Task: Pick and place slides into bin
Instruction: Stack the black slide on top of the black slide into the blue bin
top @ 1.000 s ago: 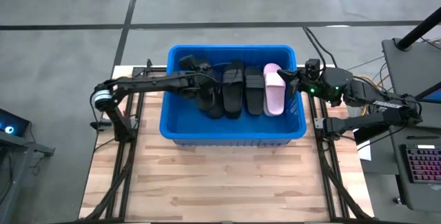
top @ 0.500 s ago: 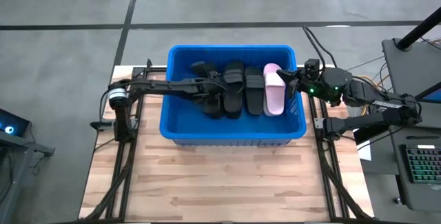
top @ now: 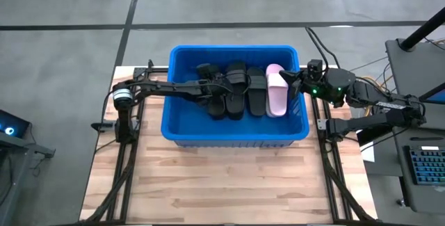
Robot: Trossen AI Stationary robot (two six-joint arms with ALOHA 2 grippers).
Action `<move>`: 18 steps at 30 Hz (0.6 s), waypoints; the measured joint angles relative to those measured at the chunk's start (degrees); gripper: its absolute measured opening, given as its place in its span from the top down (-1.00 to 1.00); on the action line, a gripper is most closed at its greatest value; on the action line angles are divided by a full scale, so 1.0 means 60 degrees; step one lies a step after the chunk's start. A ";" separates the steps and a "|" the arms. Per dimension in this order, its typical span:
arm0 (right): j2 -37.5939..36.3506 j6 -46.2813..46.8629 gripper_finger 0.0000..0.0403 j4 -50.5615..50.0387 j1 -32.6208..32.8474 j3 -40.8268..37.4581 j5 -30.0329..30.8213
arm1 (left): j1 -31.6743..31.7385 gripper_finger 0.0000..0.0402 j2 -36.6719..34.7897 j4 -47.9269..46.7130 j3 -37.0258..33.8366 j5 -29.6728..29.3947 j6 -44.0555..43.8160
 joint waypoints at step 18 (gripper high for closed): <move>0.0000 0.0324 0.96 0.0007 0.0003 -0.0006 -0.0044 | 0.0280 0.03 -0.0009 0.0273 -0.0016 0.1029 0.0011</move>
